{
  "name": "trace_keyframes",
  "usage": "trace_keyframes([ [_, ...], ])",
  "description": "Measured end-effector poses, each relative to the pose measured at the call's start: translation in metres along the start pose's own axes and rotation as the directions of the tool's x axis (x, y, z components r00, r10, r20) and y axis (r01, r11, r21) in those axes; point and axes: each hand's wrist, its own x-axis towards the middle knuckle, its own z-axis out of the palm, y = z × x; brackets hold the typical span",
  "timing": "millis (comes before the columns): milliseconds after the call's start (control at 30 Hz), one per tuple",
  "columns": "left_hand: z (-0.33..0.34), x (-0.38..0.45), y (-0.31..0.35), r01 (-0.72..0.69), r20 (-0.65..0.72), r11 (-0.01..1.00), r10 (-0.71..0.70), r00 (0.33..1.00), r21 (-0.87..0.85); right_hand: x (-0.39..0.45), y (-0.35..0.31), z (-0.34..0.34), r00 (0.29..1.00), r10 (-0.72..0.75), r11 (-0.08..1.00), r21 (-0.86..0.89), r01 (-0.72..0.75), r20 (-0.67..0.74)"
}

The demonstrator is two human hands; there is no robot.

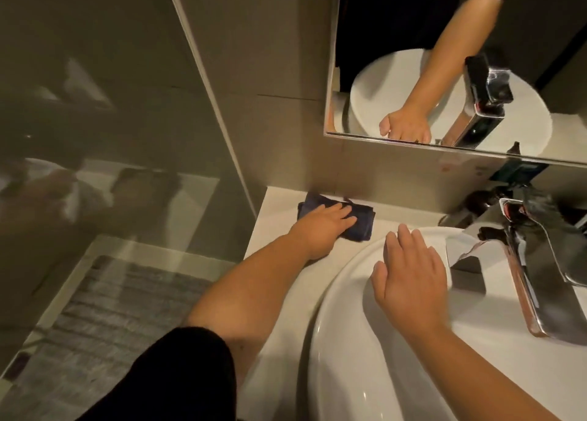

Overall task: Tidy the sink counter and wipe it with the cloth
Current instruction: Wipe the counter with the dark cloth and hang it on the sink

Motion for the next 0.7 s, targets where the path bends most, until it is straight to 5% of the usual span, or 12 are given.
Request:
trace_keyframes([
  [200,0.021,-0.048,0.001,-0.035,-0.058,0.999,0.034,0.998,-0.029,0.001,0.002,0.002,1.000,-0.013,1.000,0.001,0.012,0.011],
  [700,0.090,-0.294,0.140,0.396,-0.036,0.864,-0.427,0.903,-0.311,0.003,0.009,-0.014,0.982,-0.080,0.996,0.046,0.073,0.174],
])
